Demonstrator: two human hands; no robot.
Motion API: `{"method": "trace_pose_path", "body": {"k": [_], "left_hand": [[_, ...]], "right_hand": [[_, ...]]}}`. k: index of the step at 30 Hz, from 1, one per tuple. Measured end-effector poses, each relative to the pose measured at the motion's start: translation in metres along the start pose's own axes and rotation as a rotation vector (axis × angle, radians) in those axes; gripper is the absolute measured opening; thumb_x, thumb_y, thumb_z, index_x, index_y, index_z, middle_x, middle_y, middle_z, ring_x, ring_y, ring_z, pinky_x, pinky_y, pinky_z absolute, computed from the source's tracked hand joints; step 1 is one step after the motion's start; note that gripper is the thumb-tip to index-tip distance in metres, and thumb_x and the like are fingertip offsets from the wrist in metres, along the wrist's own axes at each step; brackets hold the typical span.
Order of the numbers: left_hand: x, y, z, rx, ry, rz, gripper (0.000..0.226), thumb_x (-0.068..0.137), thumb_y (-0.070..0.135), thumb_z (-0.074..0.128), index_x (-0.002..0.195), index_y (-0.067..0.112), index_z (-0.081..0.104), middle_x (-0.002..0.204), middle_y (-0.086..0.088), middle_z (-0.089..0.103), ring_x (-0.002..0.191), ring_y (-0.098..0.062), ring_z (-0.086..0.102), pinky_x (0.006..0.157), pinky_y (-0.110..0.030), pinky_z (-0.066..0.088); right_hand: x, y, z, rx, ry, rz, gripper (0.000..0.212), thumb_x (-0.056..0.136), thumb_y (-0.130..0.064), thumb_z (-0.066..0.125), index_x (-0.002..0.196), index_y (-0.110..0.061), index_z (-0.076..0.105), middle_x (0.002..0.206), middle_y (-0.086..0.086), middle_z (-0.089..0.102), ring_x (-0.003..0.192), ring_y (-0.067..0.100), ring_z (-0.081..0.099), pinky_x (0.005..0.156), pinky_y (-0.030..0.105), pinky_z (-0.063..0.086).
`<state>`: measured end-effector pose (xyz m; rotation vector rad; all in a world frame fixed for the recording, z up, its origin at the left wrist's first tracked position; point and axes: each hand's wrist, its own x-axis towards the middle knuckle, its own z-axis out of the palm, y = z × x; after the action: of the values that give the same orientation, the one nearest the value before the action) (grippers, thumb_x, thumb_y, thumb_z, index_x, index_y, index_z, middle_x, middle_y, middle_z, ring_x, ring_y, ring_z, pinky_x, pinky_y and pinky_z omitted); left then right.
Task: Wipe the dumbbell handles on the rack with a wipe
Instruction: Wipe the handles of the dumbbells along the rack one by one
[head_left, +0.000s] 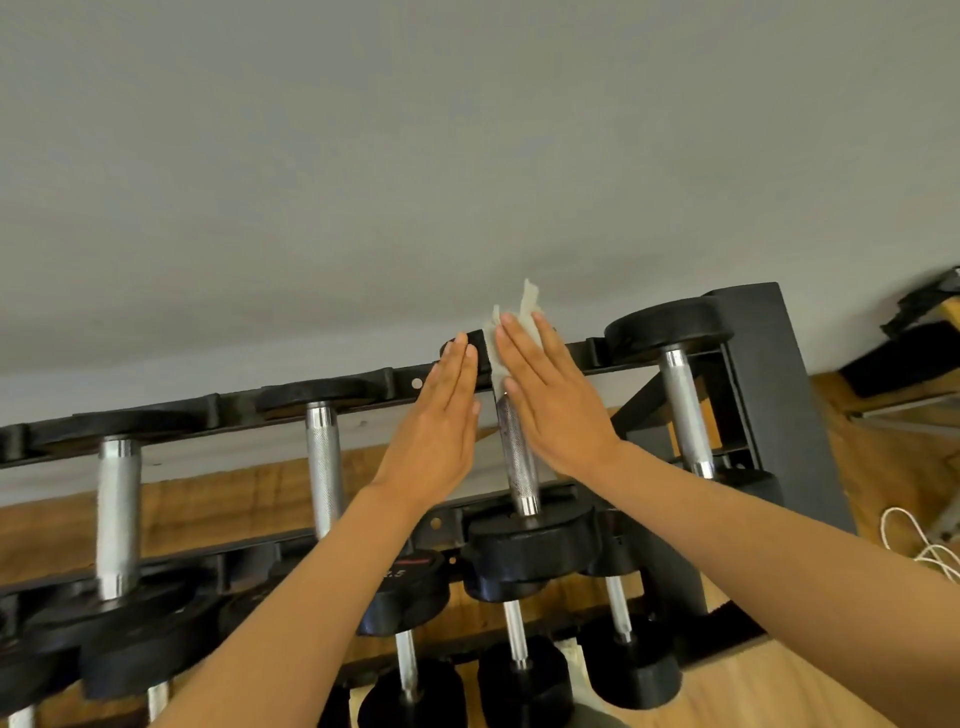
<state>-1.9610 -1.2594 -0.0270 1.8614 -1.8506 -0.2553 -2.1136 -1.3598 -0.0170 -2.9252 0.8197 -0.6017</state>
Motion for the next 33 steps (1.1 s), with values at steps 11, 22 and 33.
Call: {"method": "trace_pose_path", "body": {"k": [11, 22, 33], "left_hand": [[-0.033, -0.057, -0.055, 0.584, 0.037, -0.088, 0.059, 0.101, 0.034, 0.025, 0.146, 0.0, 0.039, 0.154, -0.015, 0.037, 0.142, -0.026, 0.038, 0.123, -0.042, 0.014], [-0.053, -0.103, -0.056, 0.65, 0.077, 0.016, 0.059, 0.103, 0.036, 0.026, 0.155, 0.01, 0.02, 0.161, -0.01, 0.024, 0.151, -0.025, 0.014, 0.124, -0.046, 0.006], [-0.048, -0.1, -0.05, 0.64, 0.119, 0.049, 0.059, 0.102, 0.038, 0.029, 0.153, 0.009, 0.027, 0.159, -0.011, 0.03, 0.149, -0.026, 0.021, 0.122, -0.047, 0.009]], "right_hand": [[-0.008, 0.017, -0.011, -0.116, -0.042, -0.23, 0.047, 0.106, -0.023, 0.027, 0.151, -0.008, 0.027, 0.16, 0.01, 0.022, 0.148, 0.037, 0.012, 0.123, 0.046, 0.006], [0.04, 0.012, -0.009, -0.334, -0.152, -0.403, 0.047, 0.103, -0.025, 0.03, 0.147, -0.013, 0.04, 0.154, 0.007, 0.037, 0.144, 0.03, 0.03, 0.119, 0.045, 0.019], [0.066, -0.02, 0.002, -0.409, -0.21, -0.315, 0.041, 0.097, -0.031, 0.044, 0.127, -0.013, 0.065, 0.133, 0.005, 0.062, 0.128, 0.031, 0.052, 0.112, 0.049, 0.036]]}}
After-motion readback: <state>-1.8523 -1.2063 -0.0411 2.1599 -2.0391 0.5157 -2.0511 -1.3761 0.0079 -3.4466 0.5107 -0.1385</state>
